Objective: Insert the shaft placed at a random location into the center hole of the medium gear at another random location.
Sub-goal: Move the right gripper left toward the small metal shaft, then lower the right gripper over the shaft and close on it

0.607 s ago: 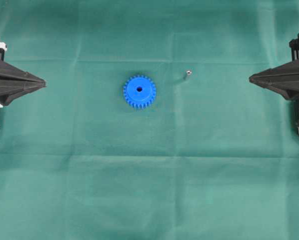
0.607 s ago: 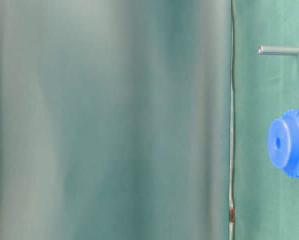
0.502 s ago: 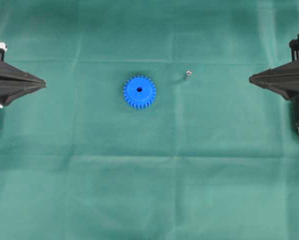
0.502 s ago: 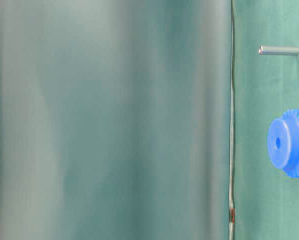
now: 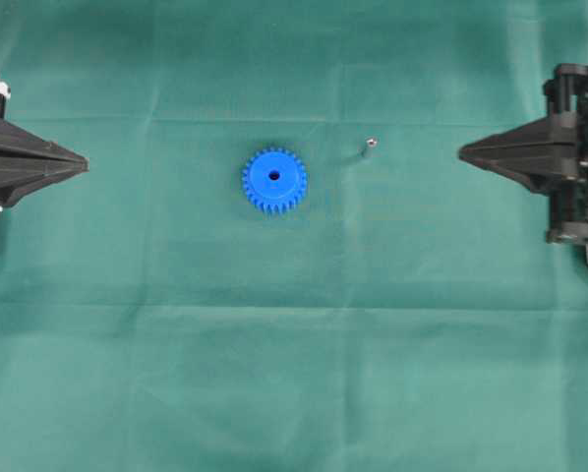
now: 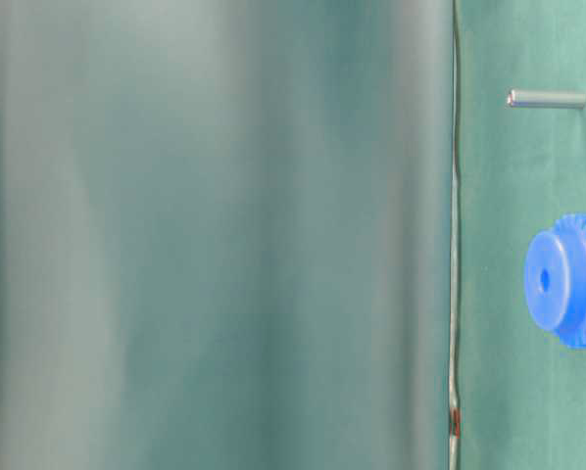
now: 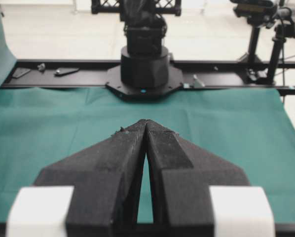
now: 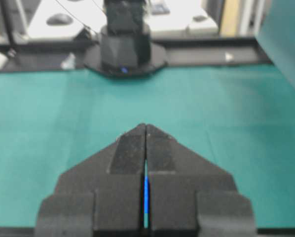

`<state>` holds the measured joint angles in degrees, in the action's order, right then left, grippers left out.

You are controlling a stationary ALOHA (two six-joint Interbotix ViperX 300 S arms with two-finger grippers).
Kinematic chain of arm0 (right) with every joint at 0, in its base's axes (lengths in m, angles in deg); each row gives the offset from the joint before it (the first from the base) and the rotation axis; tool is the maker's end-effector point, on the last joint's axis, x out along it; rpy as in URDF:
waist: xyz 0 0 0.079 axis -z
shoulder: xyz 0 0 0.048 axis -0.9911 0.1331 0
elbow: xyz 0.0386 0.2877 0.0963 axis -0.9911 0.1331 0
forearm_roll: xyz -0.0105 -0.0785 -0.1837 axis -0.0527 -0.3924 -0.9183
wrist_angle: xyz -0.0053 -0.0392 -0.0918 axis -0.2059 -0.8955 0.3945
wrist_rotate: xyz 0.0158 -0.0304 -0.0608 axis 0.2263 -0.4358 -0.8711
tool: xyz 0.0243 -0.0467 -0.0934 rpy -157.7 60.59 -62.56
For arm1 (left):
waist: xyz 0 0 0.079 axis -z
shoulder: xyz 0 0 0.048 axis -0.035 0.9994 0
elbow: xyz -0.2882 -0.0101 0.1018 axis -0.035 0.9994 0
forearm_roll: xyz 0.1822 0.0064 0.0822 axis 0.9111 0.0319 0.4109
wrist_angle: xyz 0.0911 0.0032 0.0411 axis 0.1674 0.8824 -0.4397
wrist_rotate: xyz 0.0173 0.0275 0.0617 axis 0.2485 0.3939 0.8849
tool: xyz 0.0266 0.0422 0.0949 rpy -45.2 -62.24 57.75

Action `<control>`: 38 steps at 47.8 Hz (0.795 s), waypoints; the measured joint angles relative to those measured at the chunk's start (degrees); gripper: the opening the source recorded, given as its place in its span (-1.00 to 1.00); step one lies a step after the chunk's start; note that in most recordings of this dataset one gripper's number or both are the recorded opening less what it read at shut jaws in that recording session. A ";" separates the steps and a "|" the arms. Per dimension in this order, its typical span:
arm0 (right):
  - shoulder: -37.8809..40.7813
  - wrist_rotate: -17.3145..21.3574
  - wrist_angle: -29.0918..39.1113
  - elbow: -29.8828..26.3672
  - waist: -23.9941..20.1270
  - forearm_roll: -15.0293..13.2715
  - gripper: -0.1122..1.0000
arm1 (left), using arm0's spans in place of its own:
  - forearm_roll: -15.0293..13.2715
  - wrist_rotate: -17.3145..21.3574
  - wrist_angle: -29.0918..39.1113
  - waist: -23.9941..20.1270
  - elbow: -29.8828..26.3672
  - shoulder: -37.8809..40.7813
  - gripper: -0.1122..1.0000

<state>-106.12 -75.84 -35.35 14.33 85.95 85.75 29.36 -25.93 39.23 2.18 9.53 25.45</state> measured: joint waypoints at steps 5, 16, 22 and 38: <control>6.42 -0.09 -2.11 0.00 1.76 0.26 -0.60 | 0.09 0.00 0.09 0.00 0.00 0.00 -0.80; 19.60 -0.09 -4.75 -2.11 5.19 0.62 0.54 | 0.00 -0.18 0.79 -0.09 0.00 0.09 -0.80; 26.10 -0.09 -7.38 -3.34 6.86 0.62 0.74 | 0.00 -0.35 1.32 0.00 0.00 0.00 -0.80; 41.31 -0.09 -17.49 -4.48 10.63 1.14 0.69 | 0.00 -0.26 2.46 -0.09 0.00 0.00 -0.80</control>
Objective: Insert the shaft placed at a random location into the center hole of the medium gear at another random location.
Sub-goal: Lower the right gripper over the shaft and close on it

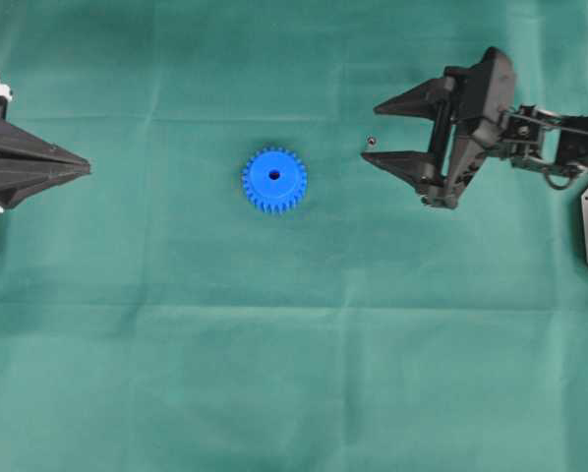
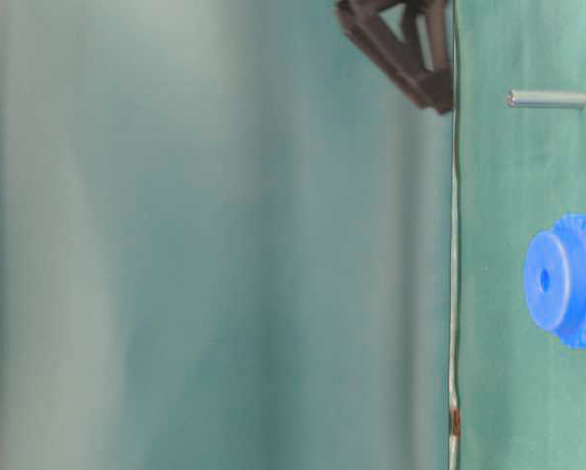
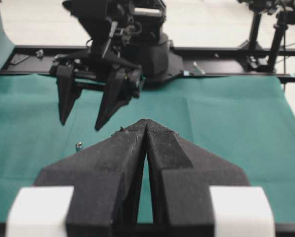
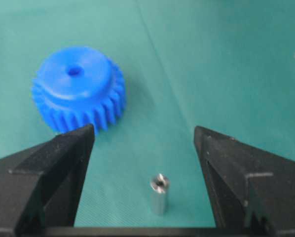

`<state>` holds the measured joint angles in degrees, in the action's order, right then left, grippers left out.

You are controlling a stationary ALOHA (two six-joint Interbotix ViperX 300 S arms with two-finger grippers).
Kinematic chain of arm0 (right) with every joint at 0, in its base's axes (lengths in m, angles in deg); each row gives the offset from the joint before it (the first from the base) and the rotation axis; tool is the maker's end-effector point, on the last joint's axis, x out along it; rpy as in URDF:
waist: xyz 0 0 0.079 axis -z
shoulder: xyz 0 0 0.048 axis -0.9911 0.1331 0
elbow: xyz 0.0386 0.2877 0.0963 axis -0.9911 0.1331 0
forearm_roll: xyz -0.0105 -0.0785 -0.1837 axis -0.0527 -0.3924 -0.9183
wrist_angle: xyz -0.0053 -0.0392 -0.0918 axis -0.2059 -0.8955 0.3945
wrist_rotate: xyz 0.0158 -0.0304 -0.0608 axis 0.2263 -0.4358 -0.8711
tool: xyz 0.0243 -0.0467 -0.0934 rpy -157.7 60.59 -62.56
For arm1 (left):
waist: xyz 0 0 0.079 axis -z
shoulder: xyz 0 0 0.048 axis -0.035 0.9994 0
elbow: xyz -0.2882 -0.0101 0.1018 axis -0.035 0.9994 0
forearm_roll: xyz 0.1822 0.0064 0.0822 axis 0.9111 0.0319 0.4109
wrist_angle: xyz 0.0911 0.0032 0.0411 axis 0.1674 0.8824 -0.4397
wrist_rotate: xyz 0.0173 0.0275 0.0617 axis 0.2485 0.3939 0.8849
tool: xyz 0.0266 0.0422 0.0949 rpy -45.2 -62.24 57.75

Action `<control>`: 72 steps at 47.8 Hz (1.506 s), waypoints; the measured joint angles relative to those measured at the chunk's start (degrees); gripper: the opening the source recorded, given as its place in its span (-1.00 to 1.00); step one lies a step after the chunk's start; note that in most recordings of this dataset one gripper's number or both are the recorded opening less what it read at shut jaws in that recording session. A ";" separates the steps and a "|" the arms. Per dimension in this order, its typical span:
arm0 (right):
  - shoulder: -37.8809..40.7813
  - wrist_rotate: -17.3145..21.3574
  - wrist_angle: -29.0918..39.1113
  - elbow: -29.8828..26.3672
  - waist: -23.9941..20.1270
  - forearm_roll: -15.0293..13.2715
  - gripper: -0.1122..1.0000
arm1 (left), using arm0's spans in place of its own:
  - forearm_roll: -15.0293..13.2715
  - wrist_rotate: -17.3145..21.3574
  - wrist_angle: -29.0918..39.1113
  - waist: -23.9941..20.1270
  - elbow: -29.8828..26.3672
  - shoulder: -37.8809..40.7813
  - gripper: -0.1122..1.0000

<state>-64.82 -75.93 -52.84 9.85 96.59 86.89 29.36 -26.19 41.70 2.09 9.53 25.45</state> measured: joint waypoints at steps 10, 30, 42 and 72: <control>5.89 0.00 -2.81 -0.79 0.18 0.35 0.69 | 0.09 -0.09 0.00 0.09 0.00 0.00 -0.80; 10.46 0.09 -4.83 -1.41 0.26 0.88 0.68 | 0.00 -0.18 0.35 0.09 0.00 -0.09 -0.80; 10.46 0.00 -4.83 -1.32 0.26 0.88 0.55 | 0.00 -0.18 0.35 0.09 0.00 0.00 -0.80; 10.55 0.00 -4.83 -1.23 0.26 0.88 -0.56 | 0.00 -0.18 0.97 0.09 0.00 0.00 -0.80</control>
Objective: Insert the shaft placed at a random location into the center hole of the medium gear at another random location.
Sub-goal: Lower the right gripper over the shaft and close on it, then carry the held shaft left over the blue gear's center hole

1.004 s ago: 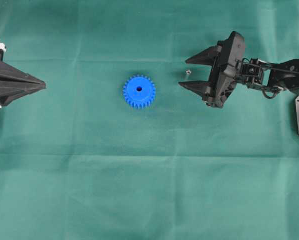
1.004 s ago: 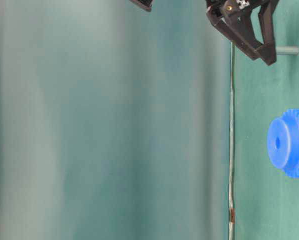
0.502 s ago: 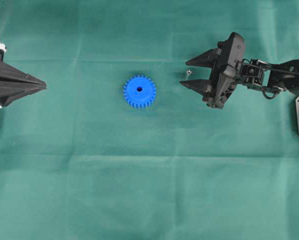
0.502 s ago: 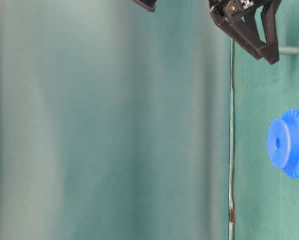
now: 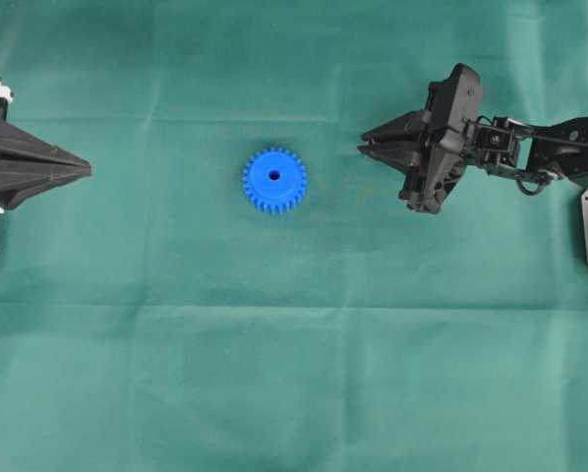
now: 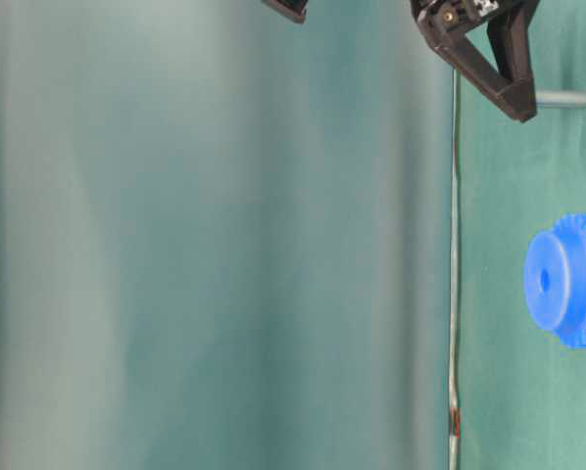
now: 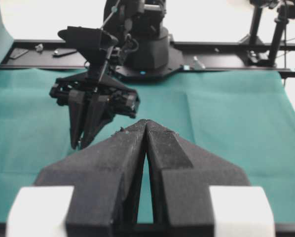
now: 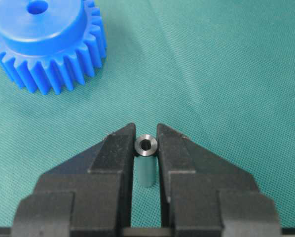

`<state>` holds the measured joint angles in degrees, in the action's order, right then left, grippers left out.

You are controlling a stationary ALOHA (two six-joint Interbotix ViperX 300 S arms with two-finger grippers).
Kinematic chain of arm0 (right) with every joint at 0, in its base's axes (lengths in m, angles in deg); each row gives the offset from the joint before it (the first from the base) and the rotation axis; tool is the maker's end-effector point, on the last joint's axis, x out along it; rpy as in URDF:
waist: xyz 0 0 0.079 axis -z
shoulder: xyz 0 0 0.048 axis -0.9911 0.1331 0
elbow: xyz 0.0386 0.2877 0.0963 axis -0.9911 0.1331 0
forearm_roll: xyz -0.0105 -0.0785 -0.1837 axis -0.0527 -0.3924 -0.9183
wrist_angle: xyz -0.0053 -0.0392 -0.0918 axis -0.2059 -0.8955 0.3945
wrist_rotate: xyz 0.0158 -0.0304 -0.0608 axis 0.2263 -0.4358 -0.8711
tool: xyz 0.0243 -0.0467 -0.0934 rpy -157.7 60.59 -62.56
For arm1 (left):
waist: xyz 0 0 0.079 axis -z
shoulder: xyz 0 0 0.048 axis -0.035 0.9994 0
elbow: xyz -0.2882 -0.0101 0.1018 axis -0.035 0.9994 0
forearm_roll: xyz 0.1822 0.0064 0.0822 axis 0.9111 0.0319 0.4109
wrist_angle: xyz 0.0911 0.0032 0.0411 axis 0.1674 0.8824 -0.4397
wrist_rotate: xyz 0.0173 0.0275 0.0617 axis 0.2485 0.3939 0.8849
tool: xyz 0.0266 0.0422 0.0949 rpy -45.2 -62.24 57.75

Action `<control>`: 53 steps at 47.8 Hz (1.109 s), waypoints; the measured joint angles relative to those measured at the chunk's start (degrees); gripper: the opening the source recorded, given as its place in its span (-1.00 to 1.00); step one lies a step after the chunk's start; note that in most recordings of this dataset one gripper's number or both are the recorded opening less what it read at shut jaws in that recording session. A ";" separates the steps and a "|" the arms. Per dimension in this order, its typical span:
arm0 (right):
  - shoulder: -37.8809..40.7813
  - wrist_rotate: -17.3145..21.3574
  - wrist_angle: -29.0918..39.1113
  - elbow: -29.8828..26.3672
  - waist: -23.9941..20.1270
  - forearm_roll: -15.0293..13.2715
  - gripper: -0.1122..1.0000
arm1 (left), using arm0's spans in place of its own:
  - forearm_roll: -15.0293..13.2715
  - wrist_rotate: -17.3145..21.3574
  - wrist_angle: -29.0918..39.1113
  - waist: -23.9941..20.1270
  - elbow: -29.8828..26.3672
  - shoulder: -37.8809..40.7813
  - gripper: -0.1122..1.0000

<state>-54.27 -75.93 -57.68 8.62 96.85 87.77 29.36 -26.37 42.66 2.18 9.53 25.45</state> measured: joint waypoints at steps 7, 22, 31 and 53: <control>-0.09 0.00 0.09 0.09 0.00 0.00 -0.56 | 0.00 0.00 0.18 0.00 0.00 -0.09 -0.80; -7.21 0.00 9.49 -1.32 -0.09 0.00 -0.56 | 0.09 0.00 0.26 -0.09 0.00 -0.09 -0.80; -12.48 0.00 15.38 -2.37 0.00 -0.18 -0.56 | 0.09 0.00 0.26 0.00 0.00 -0.09 -0.80; -15.38 0.00 18.63 -2.99 -0.09 -0.18 -0.56 | 0.00 0.00 0.26 0.00 0.00 0.00 -0.80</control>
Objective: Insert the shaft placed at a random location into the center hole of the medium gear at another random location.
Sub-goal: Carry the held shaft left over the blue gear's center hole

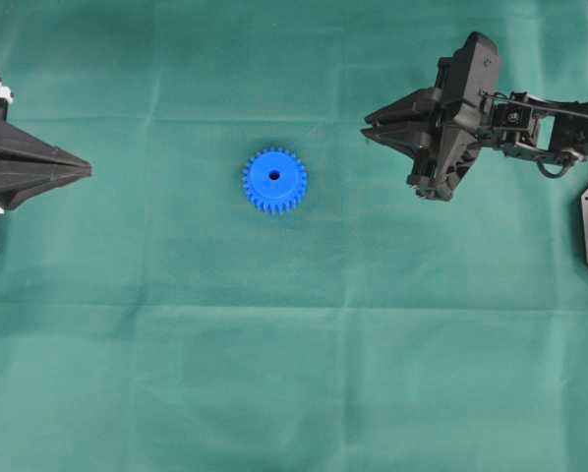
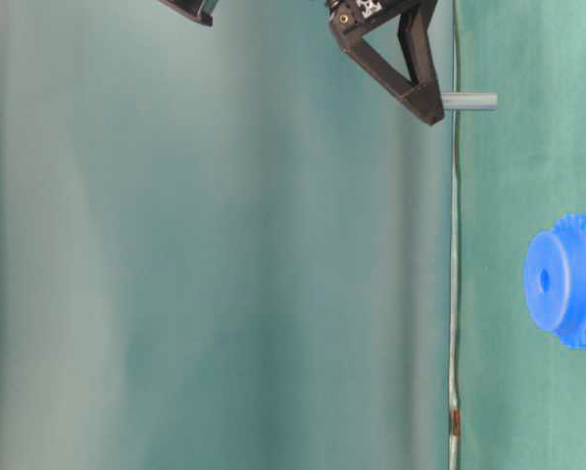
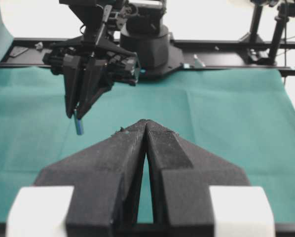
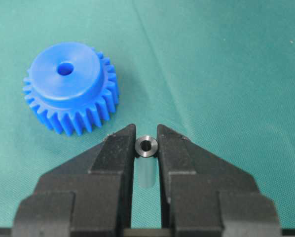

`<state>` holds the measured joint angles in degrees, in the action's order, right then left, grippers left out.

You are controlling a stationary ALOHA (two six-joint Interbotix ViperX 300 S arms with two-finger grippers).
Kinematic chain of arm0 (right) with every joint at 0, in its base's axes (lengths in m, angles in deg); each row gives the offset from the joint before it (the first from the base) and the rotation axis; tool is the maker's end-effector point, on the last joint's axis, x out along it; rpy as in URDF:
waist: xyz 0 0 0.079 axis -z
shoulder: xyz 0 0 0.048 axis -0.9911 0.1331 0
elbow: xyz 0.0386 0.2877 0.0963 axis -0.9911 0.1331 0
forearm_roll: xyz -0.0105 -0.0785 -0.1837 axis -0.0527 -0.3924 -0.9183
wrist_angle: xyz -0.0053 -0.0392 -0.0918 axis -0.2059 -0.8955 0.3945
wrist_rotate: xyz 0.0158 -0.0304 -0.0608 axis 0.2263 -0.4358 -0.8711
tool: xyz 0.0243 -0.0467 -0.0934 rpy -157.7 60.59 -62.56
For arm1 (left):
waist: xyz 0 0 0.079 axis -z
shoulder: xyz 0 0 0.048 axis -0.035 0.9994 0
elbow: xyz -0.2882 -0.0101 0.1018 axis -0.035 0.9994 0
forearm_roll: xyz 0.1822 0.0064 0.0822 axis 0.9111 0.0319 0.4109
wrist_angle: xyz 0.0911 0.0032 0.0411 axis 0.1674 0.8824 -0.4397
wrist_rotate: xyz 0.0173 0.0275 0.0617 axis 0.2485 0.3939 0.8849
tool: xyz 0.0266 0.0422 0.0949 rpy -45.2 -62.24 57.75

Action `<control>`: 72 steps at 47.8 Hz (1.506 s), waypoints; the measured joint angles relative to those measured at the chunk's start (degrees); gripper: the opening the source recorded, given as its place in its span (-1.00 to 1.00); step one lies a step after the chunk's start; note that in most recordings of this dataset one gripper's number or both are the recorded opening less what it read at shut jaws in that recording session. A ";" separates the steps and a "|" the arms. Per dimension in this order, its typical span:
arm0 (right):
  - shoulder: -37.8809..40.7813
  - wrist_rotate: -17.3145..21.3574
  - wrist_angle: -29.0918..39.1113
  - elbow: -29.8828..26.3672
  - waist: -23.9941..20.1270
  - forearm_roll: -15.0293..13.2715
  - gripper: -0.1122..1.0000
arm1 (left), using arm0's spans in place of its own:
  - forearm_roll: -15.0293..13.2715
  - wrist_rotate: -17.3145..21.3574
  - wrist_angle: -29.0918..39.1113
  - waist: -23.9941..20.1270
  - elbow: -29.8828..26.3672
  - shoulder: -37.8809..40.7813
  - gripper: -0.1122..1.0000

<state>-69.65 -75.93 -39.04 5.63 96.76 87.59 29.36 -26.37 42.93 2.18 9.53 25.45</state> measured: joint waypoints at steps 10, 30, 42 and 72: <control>-0.09 0.00 0.00 -0.09 -0.26 0.00 -0.56 | 0.00 0.00 0.00 0.00 0.00 -0.09 -0.80; 6.59 0.00 -0.26 -8.17 -5.01 -0.09 -0.56 | 0.00 0.00 0.00 0.00 0.00 -0.09 -0.80; 11.34 0.00 1.05 -14.94 -6.50 0.00 -0.56 | 0.00 0.00 0.18 0.00 0.00 0.00 -0.80; 17.14 0.00 2.90 -21.53 -8.00 -0.09 -0.56 | 0.09 0.00 0.44 0.00 0.00 0.00 -0.80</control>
<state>-52.51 -75.93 -36.14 -15.90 88.77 87.50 29.45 -26.37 43.37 2.18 9.53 25.45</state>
